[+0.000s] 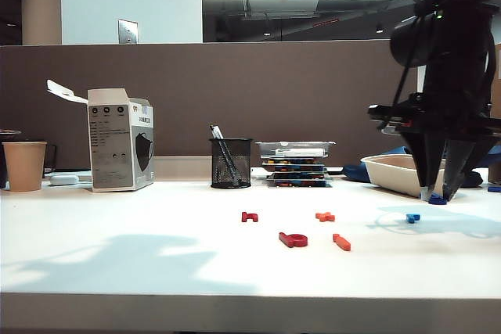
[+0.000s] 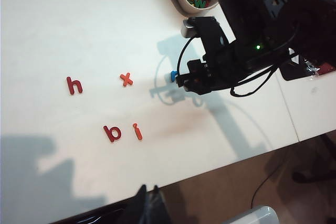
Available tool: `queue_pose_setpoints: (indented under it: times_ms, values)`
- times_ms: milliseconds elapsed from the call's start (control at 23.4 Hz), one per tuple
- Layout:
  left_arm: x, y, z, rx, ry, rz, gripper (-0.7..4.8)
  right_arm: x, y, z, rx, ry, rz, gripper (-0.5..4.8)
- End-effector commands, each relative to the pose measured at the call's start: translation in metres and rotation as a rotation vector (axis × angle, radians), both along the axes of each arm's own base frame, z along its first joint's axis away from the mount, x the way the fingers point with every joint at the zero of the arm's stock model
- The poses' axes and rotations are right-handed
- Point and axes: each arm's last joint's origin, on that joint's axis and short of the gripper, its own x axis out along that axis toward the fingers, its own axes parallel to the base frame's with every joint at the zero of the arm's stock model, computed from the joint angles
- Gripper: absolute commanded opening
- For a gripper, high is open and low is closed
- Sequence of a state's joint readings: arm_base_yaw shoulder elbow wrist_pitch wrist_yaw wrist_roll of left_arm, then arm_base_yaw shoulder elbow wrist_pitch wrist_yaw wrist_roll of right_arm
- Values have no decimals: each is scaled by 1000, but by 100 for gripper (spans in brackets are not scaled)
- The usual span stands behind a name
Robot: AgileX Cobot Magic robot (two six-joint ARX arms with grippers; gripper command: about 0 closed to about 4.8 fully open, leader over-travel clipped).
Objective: Select the appropriate letters from the row of letter magnets placed on the table to arrange into the word "big".
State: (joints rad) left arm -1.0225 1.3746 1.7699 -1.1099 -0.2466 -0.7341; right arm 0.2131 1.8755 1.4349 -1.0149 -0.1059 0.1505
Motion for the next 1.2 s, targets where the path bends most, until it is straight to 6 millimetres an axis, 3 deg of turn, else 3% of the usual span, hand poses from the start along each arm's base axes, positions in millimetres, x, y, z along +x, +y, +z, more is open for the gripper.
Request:
queue_pose_setpoints:
  times_ms: [43,683,896,1067,1195]
  values:
    - [0,0,2,-13,-10,2,-5,-5,10,2,-3,21,14,89]
    - [0,0,2,-13,-10,2,-5,-27,63,0,-6,64,59,89]
    - [0,0,2,-13,-10,2,-5,-34,72,-8,-10,78,60,89]
    - [0,0,2,-13,-10,2,-5,-42,70,-27,-21,106,42,89]
    - [0,0,2,-13,-11,2,-5,-43,70,-30,-21,106,38,89]
